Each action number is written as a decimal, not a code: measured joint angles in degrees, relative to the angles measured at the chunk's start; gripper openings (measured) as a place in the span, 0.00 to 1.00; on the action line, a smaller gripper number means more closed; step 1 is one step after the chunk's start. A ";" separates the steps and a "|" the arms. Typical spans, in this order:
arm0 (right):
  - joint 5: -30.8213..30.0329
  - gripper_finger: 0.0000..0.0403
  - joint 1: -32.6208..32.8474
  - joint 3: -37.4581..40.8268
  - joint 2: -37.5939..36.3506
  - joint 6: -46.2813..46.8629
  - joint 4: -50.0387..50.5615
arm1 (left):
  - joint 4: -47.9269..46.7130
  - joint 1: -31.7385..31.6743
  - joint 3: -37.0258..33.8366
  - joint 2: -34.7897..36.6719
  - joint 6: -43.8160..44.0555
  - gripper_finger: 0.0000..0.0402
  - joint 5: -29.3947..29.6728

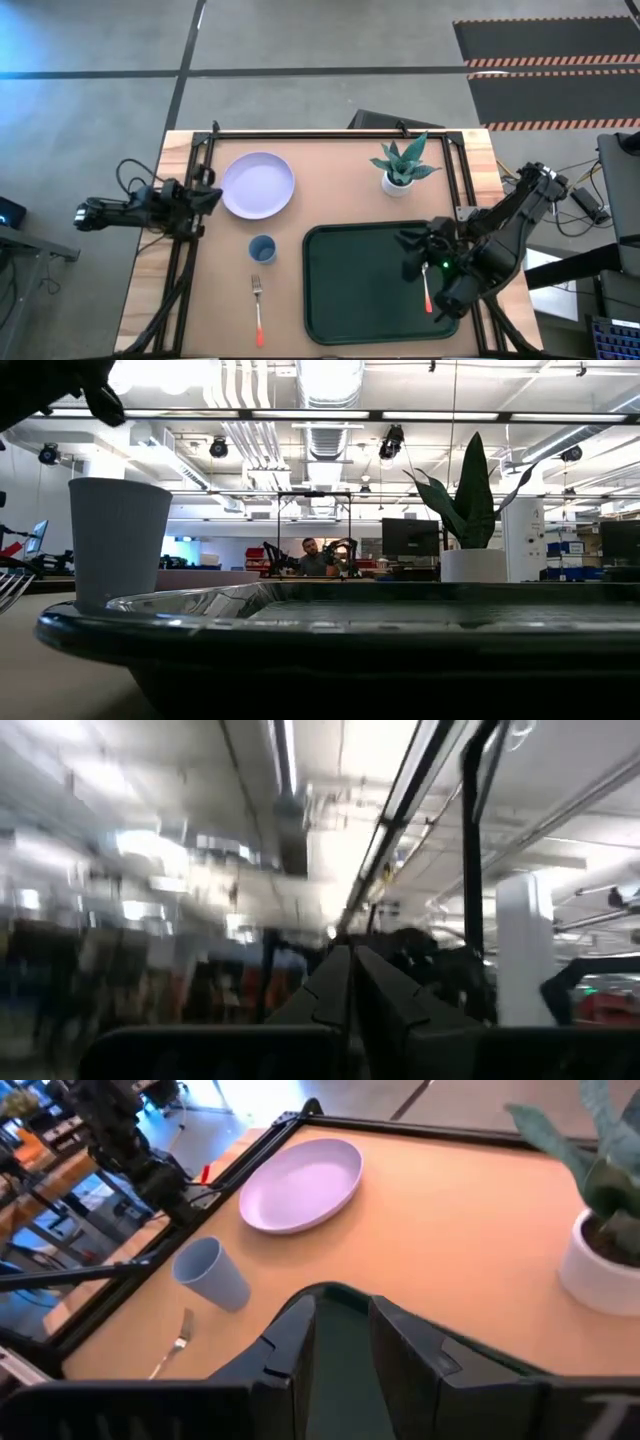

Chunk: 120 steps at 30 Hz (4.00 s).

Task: Pick and place plate/cup/fork/spoon on tray
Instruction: Put the purple plate on the dark green serving tray to the right of the orange spoon

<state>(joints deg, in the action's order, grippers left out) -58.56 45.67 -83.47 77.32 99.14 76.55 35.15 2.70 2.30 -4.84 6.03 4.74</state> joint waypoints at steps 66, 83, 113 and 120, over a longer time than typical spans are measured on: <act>-0.17 0.21 -0.59 -0.65 -3.02 -8.31 -1.61 | -73.29 -56.76 44.92 -77.36 -5.00 0.35 3.27; -0.29 0.21 -0.59 -0.65 -3.06 -8.73 -2.26 | -73.52 -56.70 45.73 -79.46 -5.01 0.35 2.81; -1.55 0.21 -0.59 -0.65 -3.08 -10.62 -2.28 | -73.34 -56.72 45.20 -82.36 -5.51 0.04 -1.16; -1.55 0.21 -0.59 -0.65 -3.08 -11.26 -2.26 | -73.13 -56.68 45.07 -79.40 -6.88 0.01 -2.78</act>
<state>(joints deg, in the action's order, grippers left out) -60.12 45.08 -84.12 74.24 87.88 74.28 -37.98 -53.98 47.37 -84.24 -0.85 1.96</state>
